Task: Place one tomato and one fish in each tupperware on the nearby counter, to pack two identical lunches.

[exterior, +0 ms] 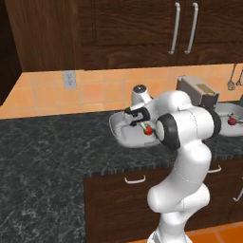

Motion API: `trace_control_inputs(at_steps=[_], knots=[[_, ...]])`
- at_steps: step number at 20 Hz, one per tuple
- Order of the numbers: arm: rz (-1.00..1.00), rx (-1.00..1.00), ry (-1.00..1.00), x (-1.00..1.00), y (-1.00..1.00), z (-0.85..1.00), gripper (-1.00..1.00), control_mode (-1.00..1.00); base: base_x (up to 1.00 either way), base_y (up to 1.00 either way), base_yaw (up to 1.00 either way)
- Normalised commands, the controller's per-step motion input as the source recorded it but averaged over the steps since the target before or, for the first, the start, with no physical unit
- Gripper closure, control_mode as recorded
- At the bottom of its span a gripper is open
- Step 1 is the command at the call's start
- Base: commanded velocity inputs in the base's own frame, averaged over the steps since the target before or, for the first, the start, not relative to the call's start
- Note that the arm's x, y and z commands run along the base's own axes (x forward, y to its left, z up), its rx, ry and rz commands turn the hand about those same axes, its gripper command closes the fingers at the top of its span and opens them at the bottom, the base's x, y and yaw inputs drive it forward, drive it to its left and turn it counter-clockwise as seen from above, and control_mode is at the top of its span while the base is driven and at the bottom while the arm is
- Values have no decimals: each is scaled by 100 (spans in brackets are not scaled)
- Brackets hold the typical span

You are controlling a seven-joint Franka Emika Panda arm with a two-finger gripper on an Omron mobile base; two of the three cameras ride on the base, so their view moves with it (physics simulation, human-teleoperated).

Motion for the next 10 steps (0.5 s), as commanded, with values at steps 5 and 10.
trace_control_inputs(at_steps=[5,10], knots=[[-4,11,0,36,0,-21,-100,-100,0,0,0],[0,9,2,-13,-11,53,-100,-100,0,0,0]])
